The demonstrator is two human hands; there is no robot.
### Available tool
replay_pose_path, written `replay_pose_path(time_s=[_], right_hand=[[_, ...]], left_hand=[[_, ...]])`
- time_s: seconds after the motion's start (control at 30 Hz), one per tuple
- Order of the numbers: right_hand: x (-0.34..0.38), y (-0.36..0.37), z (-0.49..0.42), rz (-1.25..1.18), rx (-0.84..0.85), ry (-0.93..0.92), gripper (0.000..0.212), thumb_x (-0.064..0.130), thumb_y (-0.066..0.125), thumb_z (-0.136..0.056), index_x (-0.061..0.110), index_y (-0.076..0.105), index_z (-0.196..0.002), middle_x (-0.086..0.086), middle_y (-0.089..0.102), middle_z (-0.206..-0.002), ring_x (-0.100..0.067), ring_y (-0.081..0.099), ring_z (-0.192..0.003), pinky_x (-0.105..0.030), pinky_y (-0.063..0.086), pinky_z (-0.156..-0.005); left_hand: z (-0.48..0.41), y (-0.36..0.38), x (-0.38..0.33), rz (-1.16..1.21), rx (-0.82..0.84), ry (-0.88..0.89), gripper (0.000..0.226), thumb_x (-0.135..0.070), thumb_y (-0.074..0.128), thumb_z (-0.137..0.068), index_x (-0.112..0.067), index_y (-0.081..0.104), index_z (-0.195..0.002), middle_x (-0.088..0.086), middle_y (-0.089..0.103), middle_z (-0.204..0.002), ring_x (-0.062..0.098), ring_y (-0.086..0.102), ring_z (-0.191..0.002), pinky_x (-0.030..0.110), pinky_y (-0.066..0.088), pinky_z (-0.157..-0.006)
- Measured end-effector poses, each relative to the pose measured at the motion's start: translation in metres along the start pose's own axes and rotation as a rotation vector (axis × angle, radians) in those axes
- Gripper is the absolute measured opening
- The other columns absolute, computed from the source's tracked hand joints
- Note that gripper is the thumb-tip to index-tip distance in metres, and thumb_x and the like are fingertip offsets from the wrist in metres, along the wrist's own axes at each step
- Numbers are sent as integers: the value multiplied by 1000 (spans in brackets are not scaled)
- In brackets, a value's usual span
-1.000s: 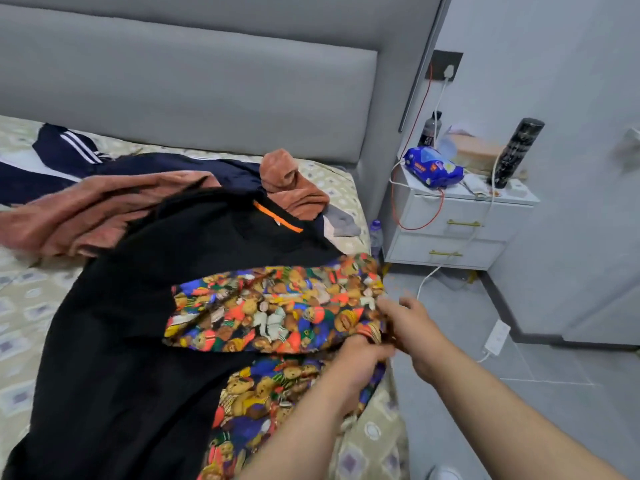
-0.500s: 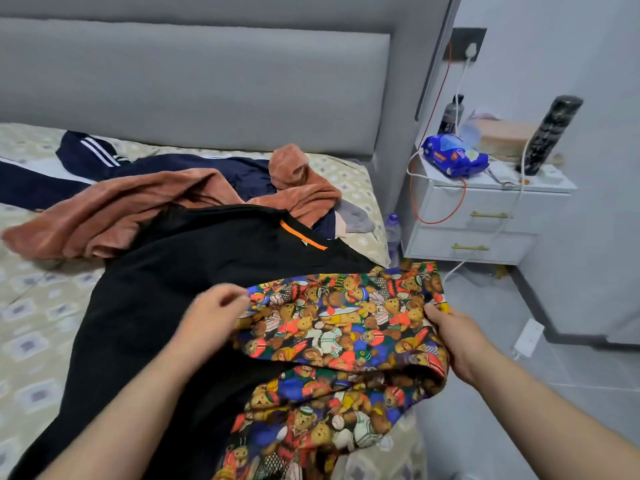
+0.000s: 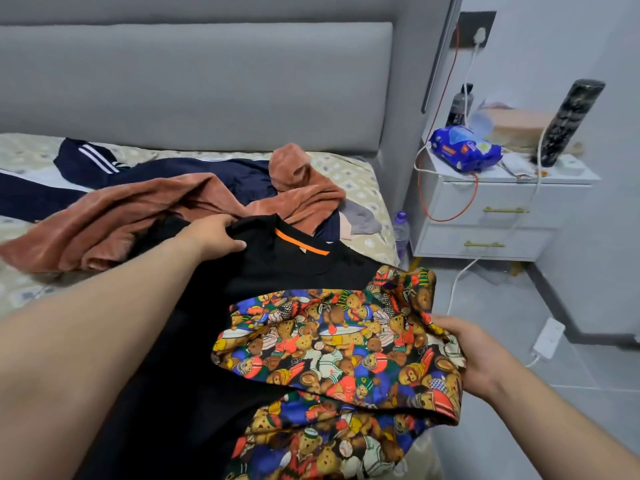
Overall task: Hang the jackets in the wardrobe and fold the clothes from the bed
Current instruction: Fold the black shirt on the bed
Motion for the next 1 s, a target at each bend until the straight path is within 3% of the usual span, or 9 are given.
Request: replay_pose_path(time_s=[0.07,0.13,0.2,0.33,0.57,0.63,0.77,0.9,1.0], right_hand=[[9,5,3,92,3,-41,48,6,66,-76,-4,59,-122,-31,67,-113,-42,70,-87,-54,59,-78],[22,13,10,163,-17,-112,47,0,65,-79,-3,56,-125,-33,67,-113,-43,70,-87,-56,59,-77],[41,26,26,222,-37,-220,32,5,61,-91,-1,58,-122,-29,70,-106,-40,72,-83,-52,61,-73],[90,57,76,286,-88,-452,30,28,63,-94,5,65,-113,-20,75,-96,-35,74,-82,-41,59,-72],[165,144,234,527,-286,-974,31,45,55,-96,20,72,-93,-3,76,-88,-27,71,-89,-49,56,-88],[174,169,287,488,-304,-1088,34,48,55,-92,18,71,-90,-7,75,-89,-31,70,-90,-52,56,-87],[178,211,403,383,-339,-1303,35,36,56,-98,6,66,-83,-11,69,-83,-33,66,-84,-37,50,-70],[164,243,493,331,-298,-1409,36,36,65,-93,14,64,-65,-2,66,-68,-23,63,-67,-33,49,-62],[154,257,545,316,-245,-1417,29,32,73,-84,10,69,-66,-12,74,-74,-34,72,-74,-49,61,-73]], left_hand=[[10,-10,-1,-2,-45,18,47,-43,73,-83,-25,65,-126,3,68,-124,26,62,-114,36,49,-96],[26,-33,1,63,-160,23,34,-38,69,-87,-23,70,-117,4,72,-114,28,64,-107,35,49,-89],[49,-64,9,140,-300,5,23,-32,67,-90,-17,72,-106,7,72,-100,30,65,-99,34,46,-78],[101,-134,38,358,-507,-46,14,-25,61,-95,-12,68,-93,9,67,-90,26,60,-89,36,42,-75],[214,-260,103,675,-817,-183,30,-31,51,-87,-4,54,-73,16,54,-70,31,49,-73,43,36,-65],[251,-293,106,677,-886,-161,32,-27,48,-93,-2,52,-75,17,53,-72,31,48,-73,44,36,-66],[329,-352,106,722,-1032,-143,33,-23,45,-96,7,52,-82,21,49,-77,30,44,-73,40,28,-62],[406,-405,120,794,-1203,-125,31,-19,47,-94,3,51,-72,19,46,-70,28,43,-71,41,31,-64],[458,-439,135,815,-1291,-123,30,-20,47,-91,-6,41,-65,22,45,-68,35,46,-70,41,32,-64]])
Point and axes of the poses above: each hand's wrist, its own z-axis away from the middle knuckle, its own y-axis out of the palm, x = y × z, the point moved 10 cm from there along -z, towards the middle knuckle
